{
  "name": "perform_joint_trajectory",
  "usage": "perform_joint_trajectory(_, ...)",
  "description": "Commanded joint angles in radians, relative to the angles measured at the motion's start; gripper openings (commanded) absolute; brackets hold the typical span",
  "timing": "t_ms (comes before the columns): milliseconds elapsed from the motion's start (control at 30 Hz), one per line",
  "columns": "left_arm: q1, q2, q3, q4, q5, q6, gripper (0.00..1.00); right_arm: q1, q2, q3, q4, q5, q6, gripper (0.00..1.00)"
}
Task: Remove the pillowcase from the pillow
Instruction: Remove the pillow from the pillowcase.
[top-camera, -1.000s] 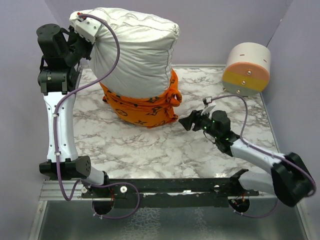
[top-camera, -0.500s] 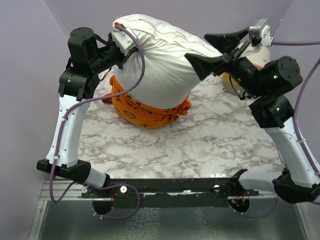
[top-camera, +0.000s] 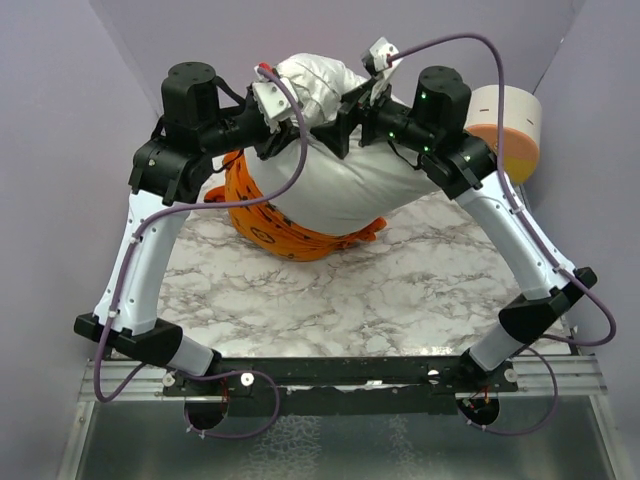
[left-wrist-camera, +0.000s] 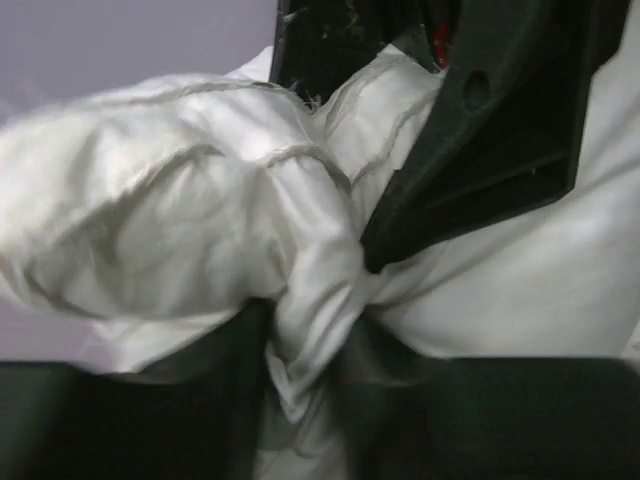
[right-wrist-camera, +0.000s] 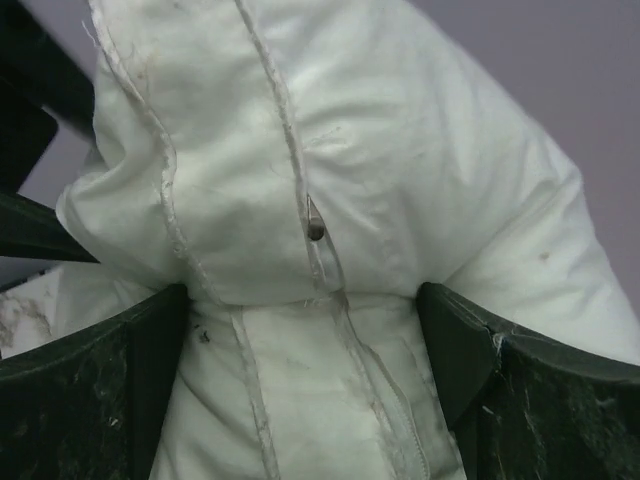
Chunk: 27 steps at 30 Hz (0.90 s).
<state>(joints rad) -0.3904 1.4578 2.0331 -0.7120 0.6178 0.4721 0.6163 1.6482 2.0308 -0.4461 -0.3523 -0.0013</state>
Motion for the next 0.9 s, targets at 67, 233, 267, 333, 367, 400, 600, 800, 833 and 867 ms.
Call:
perform_joint_trajectory(67,0.032,-0.015,0.005,-0.045,-0.001,0.050,0.97,0.003,-0.119,-0.367,-0.032,0.076,-0.080,0.76)
perform_joint_trajectory(233,0.268,0.034,-0.062,-0.065,0.089,0.055,0.99,-0.027,-0.189,-0.520,0.104,0.083,-0.037,0.21)
perform_joint_trajectory(267,0.320,0.043,-0.084,-0.077,0.107,0.083,0.99,-0.031,-0.212,-0.538,0.127,0.087,-0.034,0.13)
perform_joint_trajectory(333,0.408,0.058,-0.148,-0.149,0.145,0.197,0.99,-0.037,-0.247,-0.574,0.147,0.115,-0.036,0.02)
perform_joint_trajectory(367,0.448,0.064,-0.181,-0.188,0.163,0.271,0.99,-0.040,-0.268,-0.600,0.160,0.129,-0.040,0.01)
perform_joint_trajectory(400,0.484,0.072,-0.217,-0.229,0.174,0.337,0.99,-0.044,-0.291,-0.630,0.172,0.142,-0.042,0.01)
perform_joint_trajectory(600,0.632,0.190,-0.289,-0.427,0.200,0.616,0.99,-0.105,-0.470,-0.821,0.266,0.130,-0.049,0.01)
perform_joint_trajectory(800,0.653,0.233,-0.381,-0.359,0.158,0.706,0.99,-0.132,-0.534,-0.863,0.243,0.048,-0.087,0.01)
perform_joint_trajectory(833,0.654,0.232,-0.397,-0.327,0.160,0.706,0.99,-0.133,-0.538,-0.863,0.237,0.036,-0.098,0.01)
perform_joint_trajectory(867,0.652,0.233,-0.411,-0.303,0.165,0.708,0.99,-0.134,-0.540,-0.864,0.233,0.017,-0.111,0.01)
